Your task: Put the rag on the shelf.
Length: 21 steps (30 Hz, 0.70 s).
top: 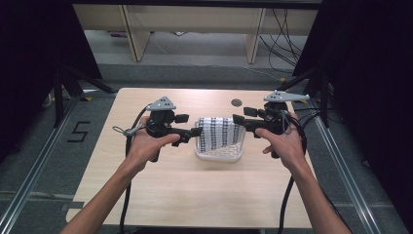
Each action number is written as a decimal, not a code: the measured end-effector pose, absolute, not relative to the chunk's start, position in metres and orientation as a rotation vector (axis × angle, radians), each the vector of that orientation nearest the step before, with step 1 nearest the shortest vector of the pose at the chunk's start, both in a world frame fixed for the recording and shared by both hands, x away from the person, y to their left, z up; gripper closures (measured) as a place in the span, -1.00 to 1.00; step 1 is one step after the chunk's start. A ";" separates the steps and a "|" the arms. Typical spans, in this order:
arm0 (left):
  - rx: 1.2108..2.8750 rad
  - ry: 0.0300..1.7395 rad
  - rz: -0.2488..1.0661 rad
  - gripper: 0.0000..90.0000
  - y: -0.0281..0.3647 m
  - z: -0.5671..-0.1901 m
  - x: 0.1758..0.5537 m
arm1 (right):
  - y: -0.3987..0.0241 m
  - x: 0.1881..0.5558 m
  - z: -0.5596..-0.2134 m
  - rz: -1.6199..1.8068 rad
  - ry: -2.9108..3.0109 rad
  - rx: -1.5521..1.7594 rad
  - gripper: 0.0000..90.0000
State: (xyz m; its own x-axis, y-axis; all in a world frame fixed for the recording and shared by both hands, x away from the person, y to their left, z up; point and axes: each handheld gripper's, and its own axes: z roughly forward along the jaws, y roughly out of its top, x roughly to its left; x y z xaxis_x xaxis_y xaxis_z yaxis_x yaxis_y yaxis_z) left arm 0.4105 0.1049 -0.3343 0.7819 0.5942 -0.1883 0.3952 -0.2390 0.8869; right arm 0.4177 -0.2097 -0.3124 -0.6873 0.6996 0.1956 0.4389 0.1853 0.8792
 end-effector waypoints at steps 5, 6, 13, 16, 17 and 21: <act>1.873 0.738 0.210 -0.41 0.106 -0.340 0.403 | -0.207 0.413 -0.318 1.528 2.214 1.078 -0.03; 1.879 0.737 0.215 -0.42 0.107 -0.341 0.401 | -0.207 0.413 -0.319 1.529 2.214 1.059 -0.03; 1.890 0.706 0.226 -0.44 0.109 -0.348 0.390 | -0.203 0.404 -0.322 1.531 2.220 1.047 -0.09; 1.892 0.698 0.238 -0.45 0.110 -0.350 0.385 | -0.202 0.401 -0.323 1.534 2.217 1.038 -0.10; 1.894 0.697 0.237 -0.45 0.110 -0.350 0.384 | -0.202 0.399 -0.324 1.548 2.231 1.054 -0.10; 1.892 0.684 0.222 -0.45 0.110 -0.355 0.377 | -0.203 0.397 -0.326 1.549 2.231 1.037 -0.11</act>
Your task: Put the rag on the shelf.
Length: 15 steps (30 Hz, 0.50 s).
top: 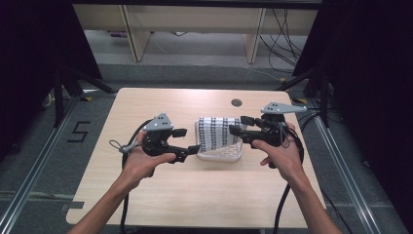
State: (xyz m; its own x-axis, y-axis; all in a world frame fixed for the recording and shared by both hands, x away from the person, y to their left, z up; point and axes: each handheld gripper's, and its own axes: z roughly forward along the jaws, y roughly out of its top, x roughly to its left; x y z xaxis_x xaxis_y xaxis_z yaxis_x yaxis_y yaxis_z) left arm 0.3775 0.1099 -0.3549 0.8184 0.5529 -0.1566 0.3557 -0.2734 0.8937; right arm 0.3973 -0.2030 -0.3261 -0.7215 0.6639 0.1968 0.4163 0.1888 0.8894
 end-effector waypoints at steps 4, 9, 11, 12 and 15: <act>1.891 0.672 0.216 -0.46 0.110 -0.357 0.373 | -0.204 0.394 -0.328 1.546 2.227 1.038 -0.11; 1.889 0.660 0.217 -0.46 0.110 -0.358 0.368 | -0.204 0.391 -0.330 1.548 2.230 1.034 -0.11; 1.885 0.660 0.216 -0.47 0.110 -0.359 0.367 | -0.205 0.390 -0.330 1.538 2.232 1.036 -0.11; 1.885 0.660 0.216 -0.47 0.110 -0.359 0.367 | -0.205 0.392 -0.332 1.555 2.230 0.990 -0.11; 1.880 0.653 0.211 -0.48 0.111 -0.361 0.365 | -0.205 0.388 -0.333 1.553 2.240 1.044 -0.12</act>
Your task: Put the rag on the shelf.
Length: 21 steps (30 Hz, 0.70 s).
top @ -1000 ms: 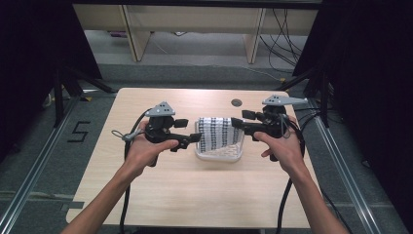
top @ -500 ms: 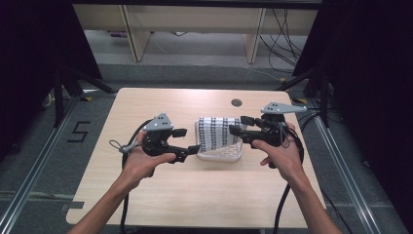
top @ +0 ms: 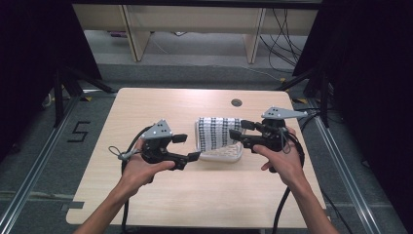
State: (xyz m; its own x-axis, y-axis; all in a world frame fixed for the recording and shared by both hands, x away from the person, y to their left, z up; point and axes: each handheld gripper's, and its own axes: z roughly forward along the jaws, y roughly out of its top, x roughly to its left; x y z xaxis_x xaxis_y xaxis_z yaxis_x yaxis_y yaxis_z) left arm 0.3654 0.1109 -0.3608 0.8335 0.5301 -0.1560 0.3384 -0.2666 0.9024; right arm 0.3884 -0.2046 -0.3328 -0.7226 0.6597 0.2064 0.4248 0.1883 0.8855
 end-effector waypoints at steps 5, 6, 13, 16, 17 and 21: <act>1.886 0.664 0.211 -0.49 0.112 -0.363 0.363 | -0.205 0.387 -0.335 1.550 2.229 1.041 -0.16; 1.888 0.663 0.209 -0.49 0.112 -0.364 0.362 | -0.205 0.386 -0.335 1.564 2.218 1.055 -0.18; 1.883 0.672 0.203 -0.53 0.114 -0.369 0.360 | -0.206 0.383 -0.337 1.565 2.216 1.040 -0.21; 1.898 0.680 0.219 -0.54 0.117 -0.369 0.358 | -0.207 0.382 -0.340 1.560 2.210 1.013 -0.21; 1.898 0.680 0.219 -0.54 0.117 -0.369 0.358 | -0.207 0.382 -0.340 1.560 2.210 1.013 -0.21; 1.891 0.680 0.216 -0.54 0.118 -0.370 0.356 | -0.207 0.378 -0.342 1.539 2.210 1.027 -0.21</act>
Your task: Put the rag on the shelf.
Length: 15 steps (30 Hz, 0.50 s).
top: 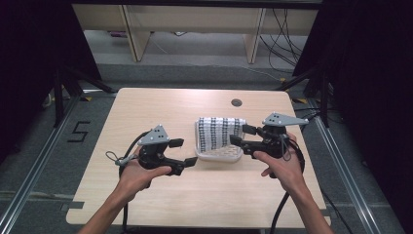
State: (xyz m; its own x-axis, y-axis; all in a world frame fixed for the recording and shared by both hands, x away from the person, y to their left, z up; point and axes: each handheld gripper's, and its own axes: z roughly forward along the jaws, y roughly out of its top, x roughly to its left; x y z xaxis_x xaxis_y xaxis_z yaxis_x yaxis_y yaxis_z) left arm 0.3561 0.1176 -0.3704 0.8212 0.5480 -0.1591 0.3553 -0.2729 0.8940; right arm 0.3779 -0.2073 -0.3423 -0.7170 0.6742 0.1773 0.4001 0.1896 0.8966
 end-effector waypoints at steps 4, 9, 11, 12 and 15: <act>1.896 0.678 0.213 -0.54 0.118 -0.373 0.353 | -0.206 0.373 -0.345 1.568 2.226 1.037 -0.21; 1.900 0.676 0.210 -0.54 0.118 -0.377 0.348 | -0.205 0.367 -0.344 1.570 2.227 1.033 -0.21; 1.903 0.671 0.210 -0.54 0.118 -0.378 0.347 | -0.205 0.366 -0.344 1.579 2.234 1.011 -0.21; 1.903 0.671 0.210 -0.54 0.118 -0.378 0.347 | -0.205 0.366 -0.344 1.579 2.234 1.011 -0.21; 1.909 0.667 0.213 -0.54 0.120 -0.381 0.344 | -0.204 0.363 -0.345 1.575 2.236 1.005 -0.22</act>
State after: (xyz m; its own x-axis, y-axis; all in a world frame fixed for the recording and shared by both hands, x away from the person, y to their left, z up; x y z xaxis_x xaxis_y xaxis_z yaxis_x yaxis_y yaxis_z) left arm 0.3443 0.1197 -0.3809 0.8285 0.5392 -0.1512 0.3516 -0.2907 0.8899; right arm 0.3627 -0.2038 -0.3452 -0.7392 0.6447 0.1947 0.4004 0.1883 0.8968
